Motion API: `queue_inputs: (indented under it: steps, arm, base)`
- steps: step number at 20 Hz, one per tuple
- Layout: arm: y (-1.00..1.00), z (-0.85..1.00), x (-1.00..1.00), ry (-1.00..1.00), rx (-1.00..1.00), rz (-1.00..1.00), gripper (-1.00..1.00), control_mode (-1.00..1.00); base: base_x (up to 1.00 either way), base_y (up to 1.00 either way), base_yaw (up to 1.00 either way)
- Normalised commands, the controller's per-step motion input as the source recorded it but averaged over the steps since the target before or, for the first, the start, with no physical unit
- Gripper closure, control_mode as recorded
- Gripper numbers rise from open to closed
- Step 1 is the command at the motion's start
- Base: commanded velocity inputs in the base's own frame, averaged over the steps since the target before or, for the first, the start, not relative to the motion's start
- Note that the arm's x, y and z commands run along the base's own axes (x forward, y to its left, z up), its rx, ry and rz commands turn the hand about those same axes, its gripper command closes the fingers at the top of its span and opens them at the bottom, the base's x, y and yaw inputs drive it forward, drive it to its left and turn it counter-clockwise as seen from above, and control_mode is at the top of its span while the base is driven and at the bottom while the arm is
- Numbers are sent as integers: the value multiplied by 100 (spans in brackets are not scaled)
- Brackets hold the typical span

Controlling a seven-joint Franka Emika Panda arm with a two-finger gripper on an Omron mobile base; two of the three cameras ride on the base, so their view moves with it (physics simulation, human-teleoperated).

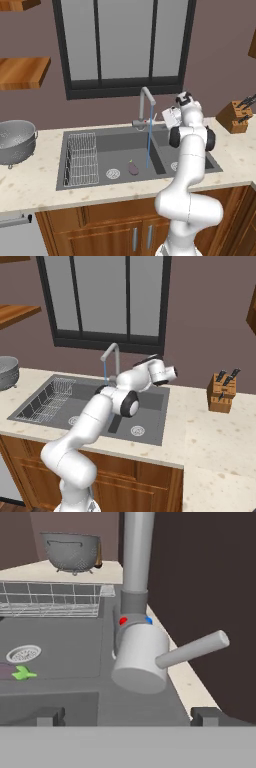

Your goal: Turn on the sink faucet. Then move the eggplant from the counter to the sink. Turn off the sink. Move the vegetable from the sink to the pot next to the stove. Finally move the pot to the front left burner.

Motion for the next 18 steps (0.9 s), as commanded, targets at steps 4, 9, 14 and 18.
queue_inputs:
  steps: [4,9,14,18]
  arm:
    - [15,2,-5,0,7,2,-100,-100]
    - [18,12,-18,-3,5,1,-100,-100]
    - [19,22,-28,-9,2,0,-100,-100]
    - [21,17,-33,-10,0,0,-100,-100]
  base:
    - [0,0,0]
    - [0,0,0]
    - [0,0,0]
    - [0,0,0]
